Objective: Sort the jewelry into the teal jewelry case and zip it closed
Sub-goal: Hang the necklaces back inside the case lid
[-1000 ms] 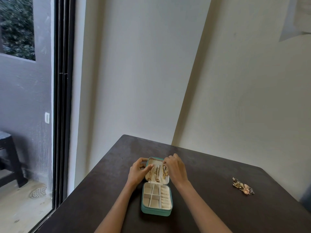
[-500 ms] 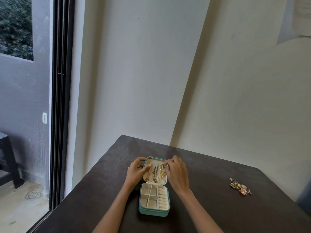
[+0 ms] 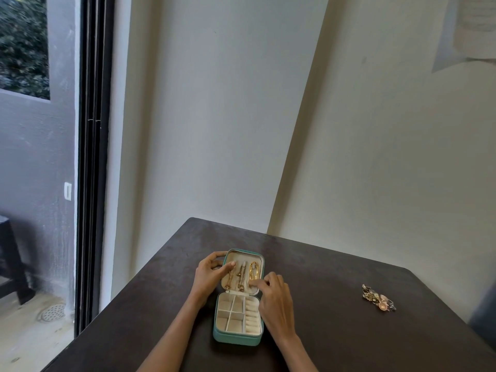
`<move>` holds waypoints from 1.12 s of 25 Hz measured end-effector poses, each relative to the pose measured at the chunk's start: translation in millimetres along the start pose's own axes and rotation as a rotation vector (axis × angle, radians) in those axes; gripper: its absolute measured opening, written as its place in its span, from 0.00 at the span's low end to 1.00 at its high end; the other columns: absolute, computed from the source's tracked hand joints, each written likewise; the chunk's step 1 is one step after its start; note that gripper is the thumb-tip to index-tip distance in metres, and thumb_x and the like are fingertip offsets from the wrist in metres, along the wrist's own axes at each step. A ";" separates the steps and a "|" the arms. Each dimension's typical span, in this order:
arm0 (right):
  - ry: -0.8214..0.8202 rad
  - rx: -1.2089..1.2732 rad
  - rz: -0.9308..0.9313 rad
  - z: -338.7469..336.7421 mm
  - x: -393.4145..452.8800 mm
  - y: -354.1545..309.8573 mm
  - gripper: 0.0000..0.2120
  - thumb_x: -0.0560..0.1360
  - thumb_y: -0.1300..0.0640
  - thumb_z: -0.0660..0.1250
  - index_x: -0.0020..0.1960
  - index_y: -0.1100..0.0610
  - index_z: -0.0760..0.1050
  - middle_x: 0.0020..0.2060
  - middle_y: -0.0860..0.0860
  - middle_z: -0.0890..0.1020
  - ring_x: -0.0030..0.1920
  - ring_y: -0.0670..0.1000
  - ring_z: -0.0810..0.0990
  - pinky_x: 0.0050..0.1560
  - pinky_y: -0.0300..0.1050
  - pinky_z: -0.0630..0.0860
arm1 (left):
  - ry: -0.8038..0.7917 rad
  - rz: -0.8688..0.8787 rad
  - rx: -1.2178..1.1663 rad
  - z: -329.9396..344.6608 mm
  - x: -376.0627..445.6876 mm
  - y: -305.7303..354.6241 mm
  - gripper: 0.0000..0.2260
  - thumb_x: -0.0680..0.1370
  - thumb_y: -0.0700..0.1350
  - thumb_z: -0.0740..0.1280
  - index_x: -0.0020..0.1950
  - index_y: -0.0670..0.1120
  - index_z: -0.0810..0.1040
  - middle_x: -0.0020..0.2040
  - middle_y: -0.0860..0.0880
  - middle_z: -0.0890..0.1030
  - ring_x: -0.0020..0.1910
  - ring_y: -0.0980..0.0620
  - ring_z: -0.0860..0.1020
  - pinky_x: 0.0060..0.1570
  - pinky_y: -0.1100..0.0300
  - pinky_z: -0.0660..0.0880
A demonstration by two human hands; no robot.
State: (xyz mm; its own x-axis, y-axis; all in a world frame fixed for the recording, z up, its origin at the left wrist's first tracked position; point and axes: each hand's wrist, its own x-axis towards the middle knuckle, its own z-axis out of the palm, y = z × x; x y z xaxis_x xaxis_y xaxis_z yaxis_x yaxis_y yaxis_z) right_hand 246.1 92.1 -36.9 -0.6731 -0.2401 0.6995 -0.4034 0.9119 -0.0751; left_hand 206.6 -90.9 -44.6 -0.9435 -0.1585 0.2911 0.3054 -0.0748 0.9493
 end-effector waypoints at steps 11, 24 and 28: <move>0.002 0.020 -0.036 1.2 -2.8 3.1 0.16 0.60 0.65 0.77 0.43 0.48 0.81 0.34 0.43 0.72 0.34 0.45 0.70 0.32 0.34 0.68 | 0.019 -0.006 0.016 1.1 0.3 -1.8 0.14 0.70 0.46 0.75 0.54 0.47 0.80 0.45 0.45 0.85 0.43 0.46 0.84 0.45 0.48 0.81; 0.007 0.033 -0.041 -2.2 -2.7 2.2 0.11 0.62 0.62 0.78 0.41 0.49 0.82 0.34 0.45 0.72 0.34 0.46 0.70 0.32 0.35 0.66 | 0.008 -0.014 0.026 3.0 0.7 -0.5 0.14 0.71 0.45 0.74 0.55 0.45 0.79 0.45 0.43 0.85 0.43 0.46 0.84 0.42 0.51 0.82; 0.020 0.024 -0.052 -1.3 -2.7 2.3 0.13 0.62 0.62 0.78 0.43 0.49 0.83 0.35 0.45 0.73 0.35 0.46 0.71 0.31 0.36 0.68 | 0.007 -0.010 0.046 1.8 2.1 -2.8 0.14 0.71 0.45 0.74 0.55 0.45 0.79 0.46 0.43 0.85 0.43 0.46 0.84 0.43 0.50 0.82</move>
State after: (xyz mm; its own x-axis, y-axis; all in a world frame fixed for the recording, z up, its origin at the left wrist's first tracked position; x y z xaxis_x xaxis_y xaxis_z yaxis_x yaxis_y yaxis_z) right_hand 247.8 95.3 -38.0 -0.6382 -0.2803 0.7170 -0.4524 0.8902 -0.0546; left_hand 203.5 -89.2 -46.4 -0.9453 -0.1653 0.2811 0.2899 -0.0313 0.9566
